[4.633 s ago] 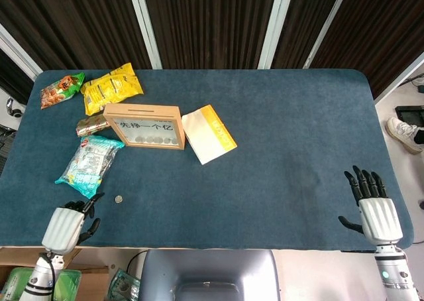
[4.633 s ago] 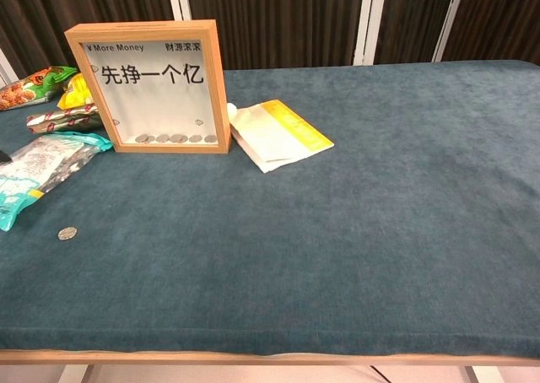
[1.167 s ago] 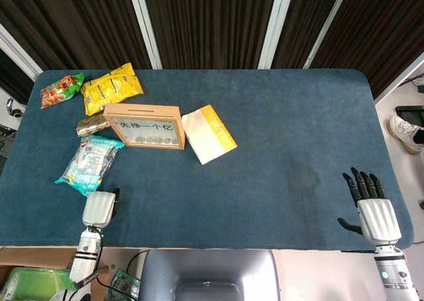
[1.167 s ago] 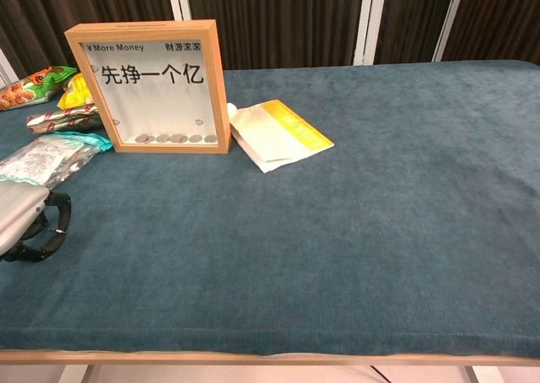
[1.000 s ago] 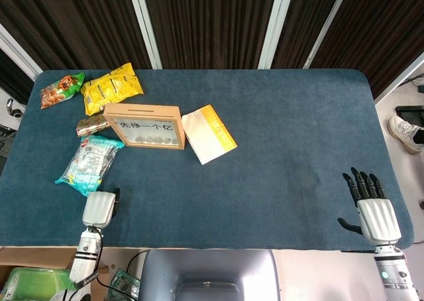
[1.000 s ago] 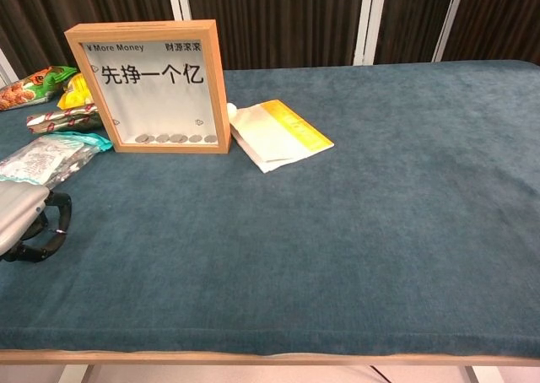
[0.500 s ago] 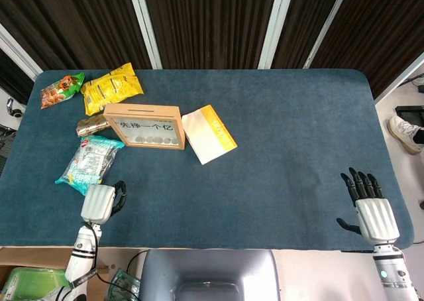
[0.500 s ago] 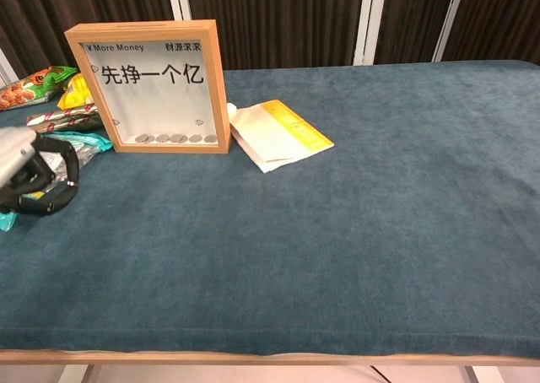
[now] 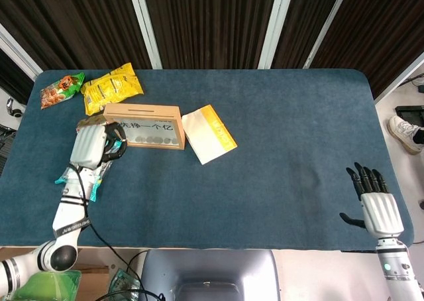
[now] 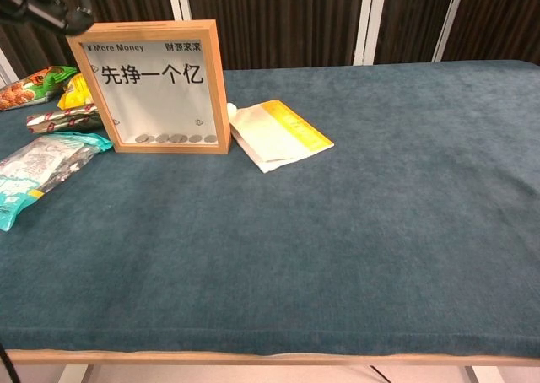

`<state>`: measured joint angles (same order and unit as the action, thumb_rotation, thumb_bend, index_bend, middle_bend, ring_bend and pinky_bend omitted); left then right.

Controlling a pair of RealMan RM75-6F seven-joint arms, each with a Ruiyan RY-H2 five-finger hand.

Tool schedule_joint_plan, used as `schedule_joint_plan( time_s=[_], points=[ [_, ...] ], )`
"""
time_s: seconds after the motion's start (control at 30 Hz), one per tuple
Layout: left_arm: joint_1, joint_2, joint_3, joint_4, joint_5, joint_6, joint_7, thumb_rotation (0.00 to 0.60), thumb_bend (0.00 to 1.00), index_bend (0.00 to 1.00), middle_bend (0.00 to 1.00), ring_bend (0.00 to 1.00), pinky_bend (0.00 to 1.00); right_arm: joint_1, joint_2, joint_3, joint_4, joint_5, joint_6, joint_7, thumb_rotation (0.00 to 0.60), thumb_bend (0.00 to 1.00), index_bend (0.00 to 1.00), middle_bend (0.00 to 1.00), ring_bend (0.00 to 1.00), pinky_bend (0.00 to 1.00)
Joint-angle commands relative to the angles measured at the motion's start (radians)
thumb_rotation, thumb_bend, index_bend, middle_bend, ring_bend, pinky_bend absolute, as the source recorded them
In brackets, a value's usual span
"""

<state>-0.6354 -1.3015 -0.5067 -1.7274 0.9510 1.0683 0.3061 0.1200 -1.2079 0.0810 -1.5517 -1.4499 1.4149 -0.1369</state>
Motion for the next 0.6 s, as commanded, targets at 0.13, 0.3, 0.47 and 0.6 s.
schedule_joint_plan(
  time_s=[0.13,0.3,0.47,0.6],
  points=[
    [-0.193,0.069,-0.098,0.059,-0.199,-0.117,0.094,0.600,0.71,0.68,1.00,1.00,1.00,-0.003,0.006,0.016,0.007,0.037,-0.002,0.014,0.600,0.16,0.00,0.00,0.00,0.00],
    [-0.271,0.090,-0.086,0.113,-0.319,-0.218,0.092,0.600,0.70,0.68,1.00,1.00,1.00,-0.006,0.013,0.026,0.007,0.062,-0.006,0.025,0.600,0.16,0.00,0.00,0.00,0.00],
    [-0.352,0.045,-0.042,0.216,-0.362,-0.216,0.121,0.600,0.69,0.68,1.00,1.00,1.00,-0.005,0.020,0.027,0.006,0.069,-0.012,0.035,0.600,0.16,0.00,0.00,0.00,0.00],
    [-0.401,0.008,-0.013,0.309,-0.386,-0.229,0.130,0.600,0.69,0.69,1.00,1.00,1.00,-0.004,0.024,0.030,0.007,0.079,-0.018,0.044,0.600,0.16,0.00,0.00,0.00,0.00]
  ],
)
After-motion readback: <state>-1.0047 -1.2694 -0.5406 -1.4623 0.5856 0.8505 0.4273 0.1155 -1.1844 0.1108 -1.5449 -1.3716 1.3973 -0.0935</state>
